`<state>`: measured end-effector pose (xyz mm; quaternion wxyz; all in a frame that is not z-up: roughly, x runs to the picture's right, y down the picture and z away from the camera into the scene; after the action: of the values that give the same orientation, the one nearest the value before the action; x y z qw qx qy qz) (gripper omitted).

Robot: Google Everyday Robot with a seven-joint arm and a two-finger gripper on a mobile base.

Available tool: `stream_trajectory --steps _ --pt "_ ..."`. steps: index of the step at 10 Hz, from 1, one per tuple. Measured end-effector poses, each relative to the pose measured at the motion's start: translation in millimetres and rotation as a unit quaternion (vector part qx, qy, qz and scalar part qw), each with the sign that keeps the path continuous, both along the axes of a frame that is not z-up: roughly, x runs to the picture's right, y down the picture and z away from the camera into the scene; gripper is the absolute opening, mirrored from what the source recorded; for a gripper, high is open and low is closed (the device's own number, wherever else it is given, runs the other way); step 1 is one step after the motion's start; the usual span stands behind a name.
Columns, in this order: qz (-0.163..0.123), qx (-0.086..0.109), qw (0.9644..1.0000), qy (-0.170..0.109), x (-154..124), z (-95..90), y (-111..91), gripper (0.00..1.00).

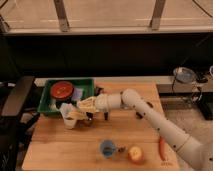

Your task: Place banana in metal cup

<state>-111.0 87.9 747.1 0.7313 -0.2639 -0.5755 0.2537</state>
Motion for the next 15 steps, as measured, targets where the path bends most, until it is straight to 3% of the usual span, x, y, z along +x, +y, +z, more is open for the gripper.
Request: stream_trajectory --steps 1,7,11,14,15 --pt "0.007 -0.006 0.9999 0.005 4 4.1 0 0.23" --pt "0.016 -0.025 0.9992 0.028 18 18.0 5 0.77" --pt "0.009 -0.025 0.9991 0.034 19 19.5 9 0.8" --pt "-0.023 0.015 0.9984 0.051 23 6.1 -17 0.8" --pt "-0.043 0.038 0.9965 0.061 23 -3.6 -37 0.8"
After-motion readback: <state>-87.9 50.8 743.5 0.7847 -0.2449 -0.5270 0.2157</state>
